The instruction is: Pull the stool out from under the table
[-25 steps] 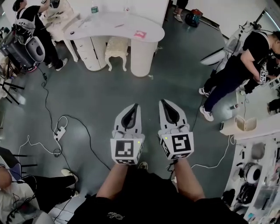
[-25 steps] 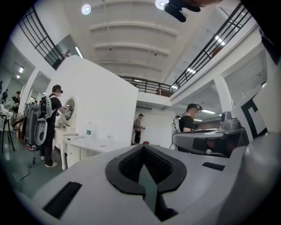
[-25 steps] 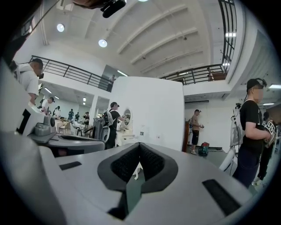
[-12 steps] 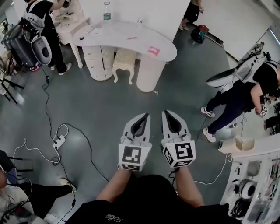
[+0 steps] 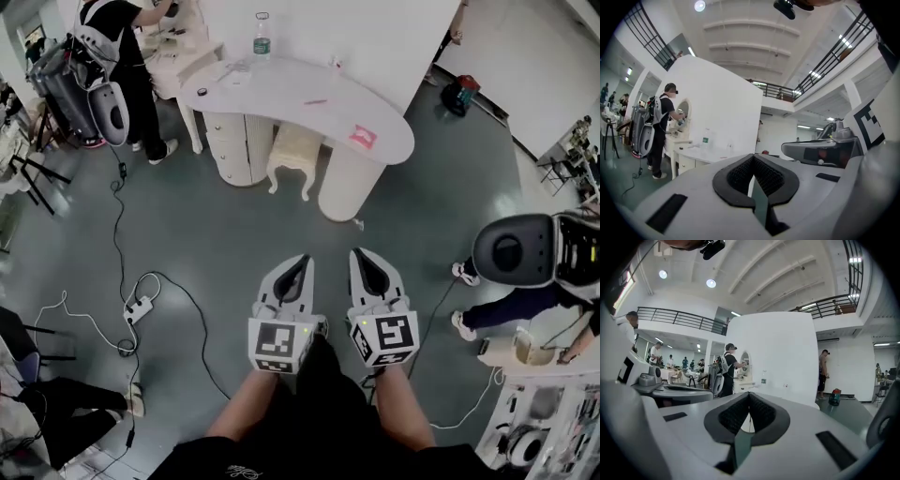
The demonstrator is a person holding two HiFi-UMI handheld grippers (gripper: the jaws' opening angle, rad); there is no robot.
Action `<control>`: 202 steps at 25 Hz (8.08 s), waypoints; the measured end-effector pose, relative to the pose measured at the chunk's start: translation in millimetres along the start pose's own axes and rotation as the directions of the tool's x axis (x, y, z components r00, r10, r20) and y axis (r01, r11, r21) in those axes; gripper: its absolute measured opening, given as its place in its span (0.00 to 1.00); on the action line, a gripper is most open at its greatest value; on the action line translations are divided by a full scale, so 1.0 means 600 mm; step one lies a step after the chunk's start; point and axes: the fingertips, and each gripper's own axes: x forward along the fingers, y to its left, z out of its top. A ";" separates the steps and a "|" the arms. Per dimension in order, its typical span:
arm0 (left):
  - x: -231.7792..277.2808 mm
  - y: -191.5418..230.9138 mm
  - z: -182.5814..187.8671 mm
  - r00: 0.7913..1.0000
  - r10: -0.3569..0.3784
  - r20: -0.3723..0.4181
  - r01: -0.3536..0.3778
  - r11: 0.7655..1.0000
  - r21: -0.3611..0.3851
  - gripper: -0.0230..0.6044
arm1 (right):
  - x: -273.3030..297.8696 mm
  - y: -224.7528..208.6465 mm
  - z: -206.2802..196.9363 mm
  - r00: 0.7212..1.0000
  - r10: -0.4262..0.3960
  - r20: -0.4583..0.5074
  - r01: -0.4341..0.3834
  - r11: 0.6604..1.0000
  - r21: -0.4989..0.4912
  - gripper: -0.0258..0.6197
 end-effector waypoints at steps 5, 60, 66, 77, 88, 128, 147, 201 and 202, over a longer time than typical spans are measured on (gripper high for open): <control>0.100 0.085 0.032 0.993 0.113 0.021 -0.114 0.993 0.019 0.05 | 0.119 -0.053 0.017 0.997 0.077 0.030 -0.077 0.997 0.009 0.05; 0.527 0.699 -0.134 0.937 0.015 -0.348 -0.039 0.997 -0.061 0.05 | 0.864 0.044 -0.161 0.954 0.069 -0.292 -0.001 0.974 0.228 0.05; 0.647 0.749 -0.218 0.923 0.016 -0.383 0.026 0.994 0.104 0.05 | 0.983 -0.016 -0.284 0.949 0.111 -0.296 -0.045 0.974 0.220 0.05; 0.738 0.772 -0.458 0.909 -0.115 -0.400 0.206 0.959 0.193 0.05 | 1.037 -0.073 -0.524 0.956 0.051 -0.287 -0.082 0.992 -0.095 0.05; 0.817 0.825 -0.727 0.831 -0.031 -0.555 0.256 0.908 0.332 0.05 | 1.038 -0.198 -0.767 0.878 -0.095 -0.469 0.013 0.984 -0.176 0.05; 1.101 0.907 -1.102 0.816 0.152 -0.558 0.060 0.938 0.343 0.45 | 1.193 -0.418 -1.185 0.651 -0.280 -0.705 0.253 0.956 -0.146 0.37; 0.861 0.851 -1.091 0.768 0.135 -0.626 0.114 0.933 0.341 0.44 | 1.001 -0.249 -1.167 0.660 -0.200 -0.724 0.228 0.972 -0.061 0.35; 0.291 0.853 -1.163 0.566 0.093 -0.819 0.180 0.956 0.233 0.43 | 0.644 0.217 -1.202 0.527 -0.104 -0.843 0.256 0.966 0.041 0.34; 0.290 0.855 -1.166 0.569 0.099 -0.817 0.174 0.956 0.237 0.43 | 0.645 0.220 -1.205 0.530 -0.106 -0.842 0.260 0.965 0.041 0.34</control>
